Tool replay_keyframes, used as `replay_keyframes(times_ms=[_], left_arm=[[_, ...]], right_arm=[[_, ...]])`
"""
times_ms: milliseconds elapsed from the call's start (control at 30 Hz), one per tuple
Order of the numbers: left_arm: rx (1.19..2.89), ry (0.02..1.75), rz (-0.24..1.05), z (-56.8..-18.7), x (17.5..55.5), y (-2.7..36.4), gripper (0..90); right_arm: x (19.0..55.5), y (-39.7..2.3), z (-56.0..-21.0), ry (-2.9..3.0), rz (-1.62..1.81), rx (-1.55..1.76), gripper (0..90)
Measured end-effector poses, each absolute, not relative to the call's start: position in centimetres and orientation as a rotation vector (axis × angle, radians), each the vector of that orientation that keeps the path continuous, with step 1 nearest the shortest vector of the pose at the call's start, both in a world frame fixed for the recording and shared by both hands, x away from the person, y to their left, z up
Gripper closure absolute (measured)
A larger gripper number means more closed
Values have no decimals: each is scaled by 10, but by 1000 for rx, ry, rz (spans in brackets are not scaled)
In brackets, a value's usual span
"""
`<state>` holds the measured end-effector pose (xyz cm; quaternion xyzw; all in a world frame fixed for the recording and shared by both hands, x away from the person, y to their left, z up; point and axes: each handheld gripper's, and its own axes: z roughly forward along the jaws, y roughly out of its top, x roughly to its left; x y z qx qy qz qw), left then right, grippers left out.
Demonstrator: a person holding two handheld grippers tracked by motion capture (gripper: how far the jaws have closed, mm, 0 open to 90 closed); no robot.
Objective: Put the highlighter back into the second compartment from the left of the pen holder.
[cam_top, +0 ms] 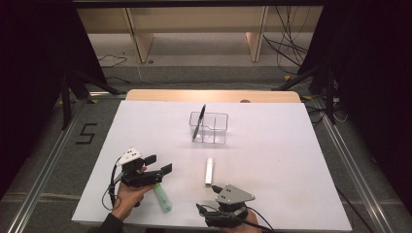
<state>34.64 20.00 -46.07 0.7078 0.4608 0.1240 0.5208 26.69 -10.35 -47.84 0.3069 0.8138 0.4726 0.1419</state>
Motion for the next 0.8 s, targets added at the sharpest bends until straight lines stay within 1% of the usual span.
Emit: replay_keyframes(times_ms=[267, 800], left_arm=[[1679, 1128, 319, -461, 342, 208, 194], [1638, 1162, 361, -463, 336, 217, 192]], right_arm=[[269, -87, -481, 2374, 1356, 858, 270], [268, -26, -485, 2438, 1320, 747, 271]])
